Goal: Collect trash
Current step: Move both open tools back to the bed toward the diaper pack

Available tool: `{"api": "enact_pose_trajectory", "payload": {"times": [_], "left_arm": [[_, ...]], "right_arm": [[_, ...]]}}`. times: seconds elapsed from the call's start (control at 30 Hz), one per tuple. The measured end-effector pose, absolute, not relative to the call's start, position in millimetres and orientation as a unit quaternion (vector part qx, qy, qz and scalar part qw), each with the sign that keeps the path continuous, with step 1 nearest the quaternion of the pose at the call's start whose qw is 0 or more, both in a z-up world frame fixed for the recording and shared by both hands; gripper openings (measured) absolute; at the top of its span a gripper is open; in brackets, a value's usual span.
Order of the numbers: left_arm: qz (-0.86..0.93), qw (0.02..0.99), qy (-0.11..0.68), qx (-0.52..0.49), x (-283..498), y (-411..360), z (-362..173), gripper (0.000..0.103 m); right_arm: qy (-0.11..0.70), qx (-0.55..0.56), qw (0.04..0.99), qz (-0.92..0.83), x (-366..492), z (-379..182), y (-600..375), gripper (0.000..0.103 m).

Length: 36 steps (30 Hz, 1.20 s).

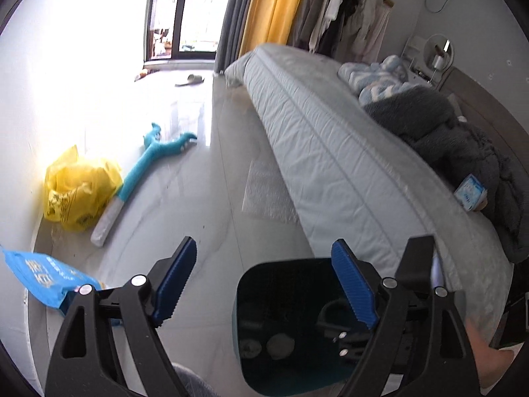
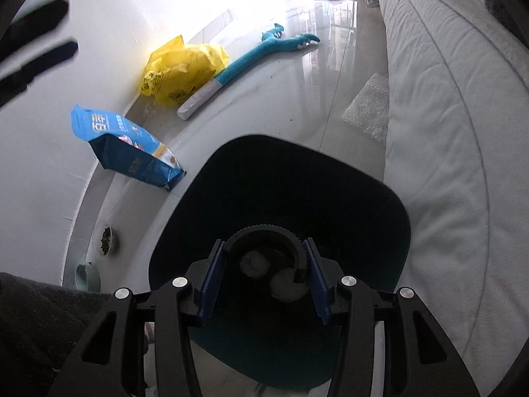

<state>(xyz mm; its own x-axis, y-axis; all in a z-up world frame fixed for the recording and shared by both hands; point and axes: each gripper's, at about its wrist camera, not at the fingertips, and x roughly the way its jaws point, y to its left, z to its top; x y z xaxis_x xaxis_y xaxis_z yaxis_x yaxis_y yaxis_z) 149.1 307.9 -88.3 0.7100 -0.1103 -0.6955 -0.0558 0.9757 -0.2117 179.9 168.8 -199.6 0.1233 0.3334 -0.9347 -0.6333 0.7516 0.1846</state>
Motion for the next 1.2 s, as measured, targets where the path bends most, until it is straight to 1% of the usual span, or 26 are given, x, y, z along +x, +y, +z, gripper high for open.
{"api": "enact_pose_trajectory", "payload": {"times": [0.03,0.07,0.1,0.13,0.23,0.3,0.53,0.63,0.8,0.93,1.2], "left_arm": [[-0.015,0.921,0.374,-0.110,148.6,307.3,-85.1,0.086],[-0.016,0.924,0.365,-0.110,147.9,306.1,-80.8,0.086],[-0.016,0.927,0.359,-0.110,147.4,305.0,-77.3,0.086],[-0.013,0.931,0.350,-0.108,146.7,302.8,-72.2,0.086],[-0.015,0.939,0.327,-0.105,143.1,296.5,-59.2,0.086],[-0.015,0.946,0.307,-0.102,140.4,290.6,-48.5,0.087],[-0.014,0.964,0.254,-0.077,134.5,263.4,-18.7,0.088],[-0.024,0.967,0.240,-0.079,135.9,250.5,-10.2,0.089],[-0.039,0.969,0.230,-0.085,139.8,228.2,-2.1,0.093],[-0.048,0.968,0.234,-0.081,146.1,209.5,-1.6,0.093],[-0.071,0.968,0.231,-0.068,155.4,168.3,0.2,0.093]], "right_arm": [[0.578,-0.131,0.736,0.328,179.9,-199.4,168.0,0.049],[0.582,-0.132,0.732,0.329,179.4,-199.6,167.8,0.051],[0.584,-0.132,0.729,0.331,177.7,-199.2,167.0,0.056],[0.583,-0.132,0.730,0.331,176.4,-197.1,165.7,0.058],[0.577,-0.145,0.732,0.331,171.2,-189.4,166.1,0.060],[0.575,-0.142,0.734,0.332,169.9,-185.9,164.3,0.064],[0.554,-0.101,0.746,0.356,169.0,-160.5,144.4,0.066],[0.527,-0.081,0.759,0.374,167.2,-138.5,134.2,0.071],[0.483,-0.083,0.794,0.360,167.1,-105.0,106.9,0.073],[0.459,-0.071,0.816,0.344,172.3,-86.1,78.1,0.073],[0.434,-0.051,0.843,0.315,184.3,-68.6,24.4,0.073]]}}
